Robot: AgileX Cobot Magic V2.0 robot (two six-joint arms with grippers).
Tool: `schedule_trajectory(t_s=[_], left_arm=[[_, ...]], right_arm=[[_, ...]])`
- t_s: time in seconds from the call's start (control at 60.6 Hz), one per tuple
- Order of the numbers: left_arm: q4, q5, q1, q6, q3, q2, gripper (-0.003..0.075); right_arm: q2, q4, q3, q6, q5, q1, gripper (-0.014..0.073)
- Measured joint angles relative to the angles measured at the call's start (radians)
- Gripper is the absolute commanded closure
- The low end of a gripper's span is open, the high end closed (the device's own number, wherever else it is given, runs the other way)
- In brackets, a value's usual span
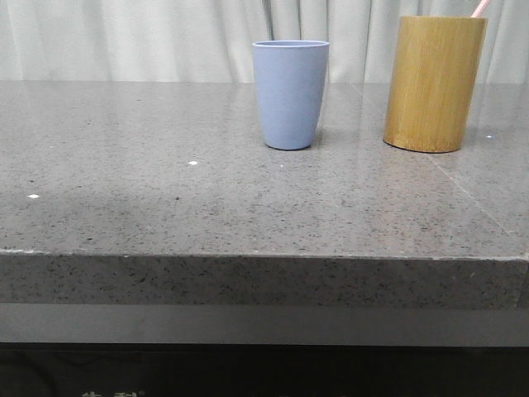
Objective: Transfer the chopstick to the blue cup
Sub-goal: 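Reach the right gripper into the bamboo holder and grasp the pink chopstick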
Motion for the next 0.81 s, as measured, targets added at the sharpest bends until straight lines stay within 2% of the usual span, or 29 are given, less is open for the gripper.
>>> schedule_trajectory(t_s=[0.198, 0.363, 0.808], left_arm=[[0.000, -0.011, 0.000, 0.000, 0.056, -0.062, 0.0425], [0.000, -0.017, 0.002, 0.000, 0.056, -0.064, 0.0425], [0.000, -0.017, 0.002, 0.000, 0.058, -0.064, 0.0425]], right_arm=[[0.157, 0.305, -0.115, -0.179, 0.019, -0.034, 0.0094], [0.282, 0.471, -0.217, -0.292, 0.030, -0.034, 0.0094], [0.593, 0.496, -0.537, -0.318, 0.169, -0.034, 0.0094]])
